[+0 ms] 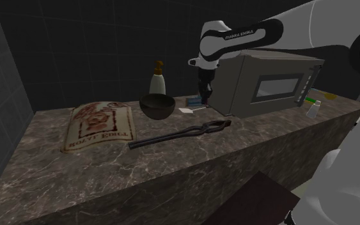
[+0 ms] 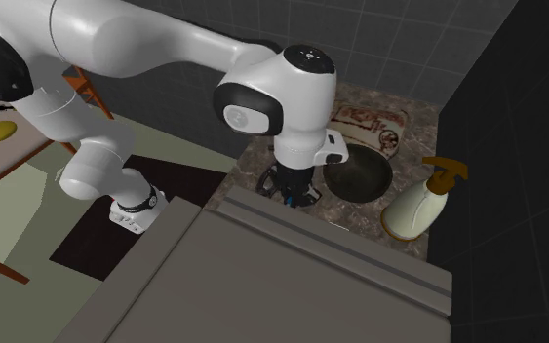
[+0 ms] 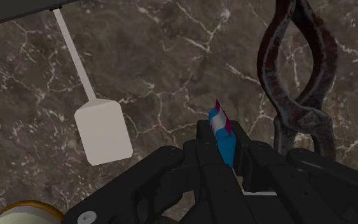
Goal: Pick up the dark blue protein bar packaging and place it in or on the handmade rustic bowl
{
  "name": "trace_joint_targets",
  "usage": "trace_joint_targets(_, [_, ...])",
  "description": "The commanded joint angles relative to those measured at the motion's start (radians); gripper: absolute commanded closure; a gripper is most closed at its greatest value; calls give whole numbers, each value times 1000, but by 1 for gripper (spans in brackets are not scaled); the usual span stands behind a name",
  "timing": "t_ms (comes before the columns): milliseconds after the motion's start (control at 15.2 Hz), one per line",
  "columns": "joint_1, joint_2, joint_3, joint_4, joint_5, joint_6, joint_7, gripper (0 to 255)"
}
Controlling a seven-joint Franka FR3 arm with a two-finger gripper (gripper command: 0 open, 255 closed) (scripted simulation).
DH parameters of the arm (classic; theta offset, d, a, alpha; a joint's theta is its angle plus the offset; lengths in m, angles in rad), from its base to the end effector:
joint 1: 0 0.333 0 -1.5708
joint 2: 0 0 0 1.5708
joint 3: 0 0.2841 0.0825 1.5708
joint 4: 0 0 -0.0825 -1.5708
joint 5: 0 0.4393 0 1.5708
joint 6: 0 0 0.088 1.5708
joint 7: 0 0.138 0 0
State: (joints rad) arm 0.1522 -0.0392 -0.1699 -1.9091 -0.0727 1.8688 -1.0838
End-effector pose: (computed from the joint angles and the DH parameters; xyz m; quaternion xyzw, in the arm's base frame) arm 0.6032 -0.0190 0.4313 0.8553 0.5172 -0.0171 0.0264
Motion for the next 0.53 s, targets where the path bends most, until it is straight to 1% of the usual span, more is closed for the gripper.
trace_joint_targets(0, [1, -5, 1, 21, 0, -26, 1, 255])
trace_joint_targets(462, [2, -7, 2, 113, 1, -120, -4, 255])
